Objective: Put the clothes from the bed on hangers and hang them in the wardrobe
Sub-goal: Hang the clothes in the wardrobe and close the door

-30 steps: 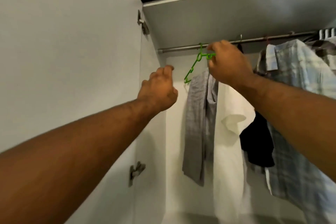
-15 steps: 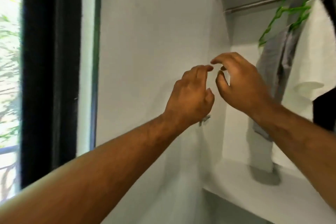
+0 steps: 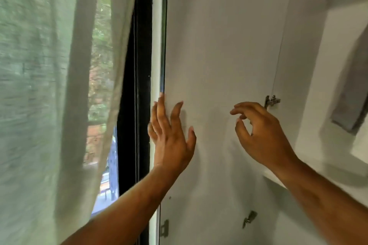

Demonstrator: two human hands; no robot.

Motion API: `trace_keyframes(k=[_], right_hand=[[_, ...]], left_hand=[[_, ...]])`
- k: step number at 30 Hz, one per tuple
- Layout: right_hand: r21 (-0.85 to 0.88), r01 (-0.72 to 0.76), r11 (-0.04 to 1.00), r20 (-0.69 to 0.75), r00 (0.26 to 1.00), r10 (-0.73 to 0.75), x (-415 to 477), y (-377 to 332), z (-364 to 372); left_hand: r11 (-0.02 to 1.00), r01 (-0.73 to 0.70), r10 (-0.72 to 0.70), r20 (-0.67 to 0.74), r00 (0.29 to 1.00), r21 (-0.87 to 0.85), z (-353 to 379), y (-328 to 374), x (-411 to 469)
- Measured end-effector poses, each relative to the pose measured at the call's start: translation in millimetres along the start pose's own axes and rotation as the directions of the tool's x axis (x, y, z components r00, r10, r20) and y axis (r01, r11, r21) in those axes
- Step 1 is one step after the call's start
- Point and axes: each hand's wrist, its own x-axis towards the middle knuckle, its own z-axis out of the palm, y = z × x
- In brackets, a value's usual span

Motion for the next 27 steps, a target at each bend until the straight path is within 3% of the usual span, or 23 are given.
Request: trace_keyframes(k=[7, 14, 17, 23, 27], right_hand=[[0.012, -0.085, 0.996, 0.043, 0.995, 0.085, -12, -10, 10], [-0.02, -0.165, 0.986, 0.016, 0.986, 0.165, 0, -29, 12], [-0.047, -0.199, 0.979, -0.022, 0.98, 0.198, 3, -38, 12], [-0.014, -0.239, 0.971, -0.164, 0.958, 0.234, 7, -69, -5], [0.119, -0.256, 0.959, -0.227, 0.933, 0.277, 0, -87, -26]], left_hand=[[0.925, 0.121, -0.128, 0.006, 0.992, -0.36, -4, -7, -2], [0.836, 0.173, -0.226, -0.039, 0.973, -0.521, -17, 4, -3], [0.769, 0.24, -0.29, 0.011, 0.957, -0.592, -26, 13, -4], [0.768, 0.057, -0.072, 0.002, 0.997, -0.638, -31, 33, -24], [0.663, -0.124, 0.168, -0.014, 0.986, -0.738, -20, 57, -53]])
